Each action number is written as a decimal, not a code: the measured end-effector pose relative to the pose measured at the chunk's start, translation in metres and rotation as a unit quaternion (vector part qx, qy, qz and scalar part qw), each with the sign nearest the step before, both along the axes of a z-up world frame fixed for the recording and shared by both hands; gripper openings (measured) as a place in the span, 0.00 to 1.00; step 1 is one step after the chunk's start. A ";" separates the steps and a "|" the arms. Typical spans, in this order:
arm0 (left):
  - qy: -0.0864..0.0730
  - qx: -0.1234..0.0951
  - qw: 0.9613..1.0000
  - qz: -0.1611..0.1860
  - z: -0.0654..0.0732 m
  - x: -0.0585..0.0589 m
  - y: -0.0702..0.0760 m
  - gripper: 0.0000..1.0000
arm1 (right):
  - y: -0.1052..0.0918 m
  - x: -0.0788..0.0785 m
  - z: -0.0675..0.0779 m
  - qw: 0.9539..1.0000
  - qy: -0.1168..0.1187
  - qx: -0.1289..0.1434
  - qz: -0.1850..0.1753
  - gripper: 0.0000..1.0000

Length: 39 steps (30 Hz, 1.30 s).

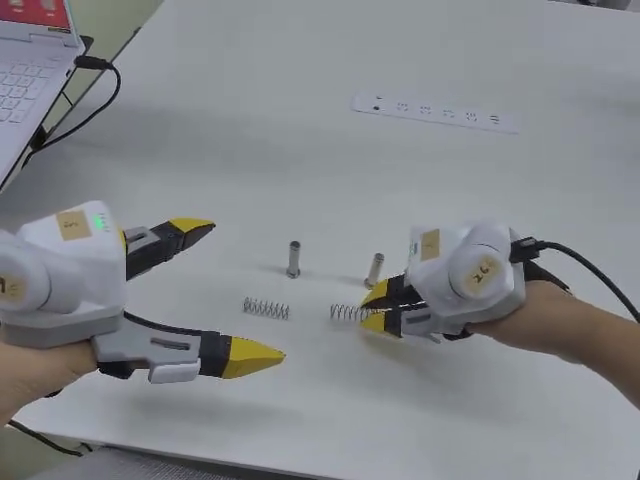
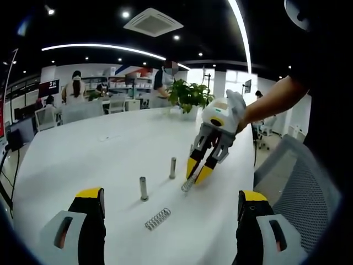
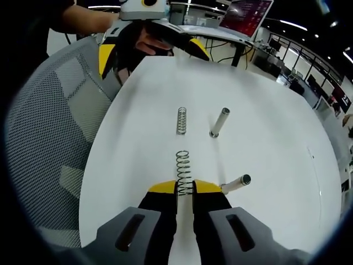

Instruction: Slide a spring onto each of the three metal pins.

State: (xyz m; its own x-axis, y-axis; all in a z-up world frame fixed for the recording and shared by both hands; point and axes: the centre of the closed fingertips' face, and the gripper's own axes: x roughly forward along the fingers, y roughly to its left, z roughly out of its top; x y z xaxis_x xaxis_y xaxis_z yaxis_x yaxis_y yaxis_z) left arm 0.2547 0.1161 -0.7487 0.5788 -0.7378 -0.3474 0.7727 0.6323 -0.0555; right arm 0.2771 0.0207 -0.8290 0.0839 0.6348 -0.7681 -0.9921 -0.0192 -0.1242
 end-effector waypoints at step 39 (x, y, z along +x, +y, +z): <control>0.013 -0.020 0.994 -0.107 -0.006 -0.009 -0.065 0.77 | -0.030 -0.018 0.036 1.000 0.003 0.021 -0.013 0.07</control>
State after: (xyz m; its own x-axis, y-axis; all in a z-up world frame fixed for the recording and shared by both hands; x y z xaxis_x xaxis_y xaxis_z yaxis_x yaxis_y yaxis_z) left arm 0.2462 0.0513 -0.7547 0.3973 -0.8570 -0.3283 0.8876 0.4497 -0.0998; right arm 0.2588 -0.0090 -0.7926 0.0960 0.6645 -0.7411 -0.9930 0.0123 -0.1176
